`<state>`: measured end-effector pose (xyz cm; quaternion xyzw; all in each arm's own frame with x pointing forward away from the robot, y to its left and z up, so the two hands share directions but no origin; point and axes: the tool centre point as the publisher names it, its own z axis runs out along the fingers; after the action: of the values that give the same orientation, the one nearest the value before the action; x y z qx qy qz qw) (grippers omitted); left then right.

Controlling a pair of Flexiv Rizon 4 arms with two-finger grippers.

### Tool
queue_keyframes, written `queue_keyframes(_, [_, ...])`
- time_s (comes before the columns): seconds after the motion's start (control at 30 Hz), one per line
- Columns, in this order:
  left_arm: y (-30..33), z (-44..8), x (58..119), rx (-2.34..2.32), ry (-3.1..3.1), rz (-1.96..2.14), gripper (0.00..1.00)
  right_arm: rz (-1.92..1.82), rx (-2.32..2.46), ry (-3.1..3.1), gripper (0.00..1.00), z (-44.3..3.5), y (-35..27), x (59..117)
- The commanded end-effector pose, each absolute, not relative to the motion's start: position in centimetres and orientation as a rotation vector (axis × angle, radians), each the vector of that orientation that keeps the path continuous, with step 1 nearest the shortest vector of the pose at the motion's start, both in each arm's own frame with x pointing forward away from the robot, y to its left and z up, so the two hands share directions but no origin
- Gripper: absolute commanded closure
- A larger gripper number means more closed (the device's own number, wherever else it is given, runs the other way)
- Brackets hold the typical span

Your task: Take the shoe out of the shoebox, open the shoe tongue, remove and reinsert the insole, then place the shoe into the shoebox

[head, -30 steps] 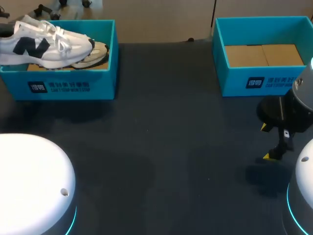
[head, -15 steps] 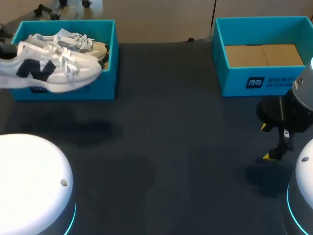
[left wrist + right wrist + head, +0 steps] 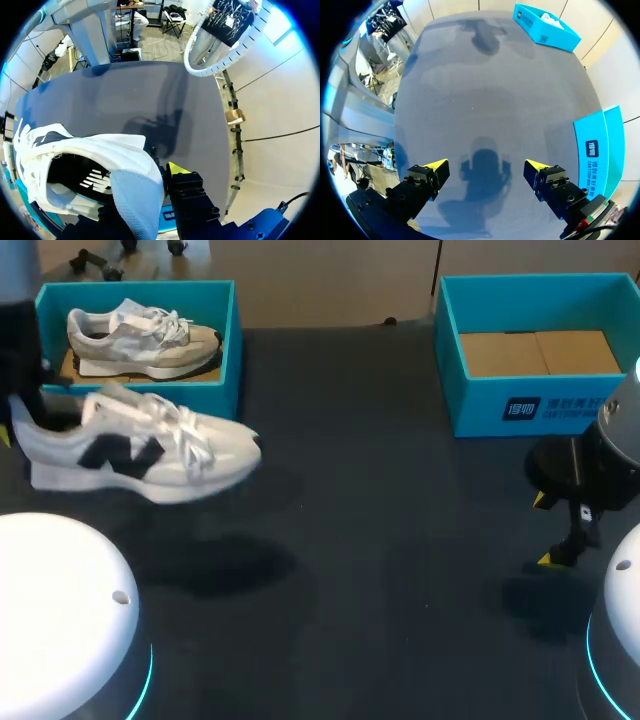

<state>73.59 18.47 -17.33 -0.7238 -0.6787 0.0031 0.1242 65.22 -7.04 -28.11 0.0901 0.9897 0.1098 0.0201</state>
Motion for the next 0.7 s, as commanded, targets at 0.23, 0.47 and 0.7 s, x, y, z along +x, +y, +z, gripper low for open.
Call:
queue_keyframes(0.23, [13.9,-18.9,69.6,-2.246,-2.081,-0.290,1.00,0.338,0.280,3.069,0.00,-28.2,-7.0,65.2])
queue_keyframes(0.47, [10.4,-21.0,69.2,-2.273,-2.052,-0.284,1.00,0.338,0.280,3.069,0.00,-28.2,-7.0,65.2])
queue_keyframes(0.7, [7.0,-23.7,69.7,-2.279,-2.015,-0.241,1.00,0.338,0.280,3.069,0.00,-28.2,-7.0,65.2])
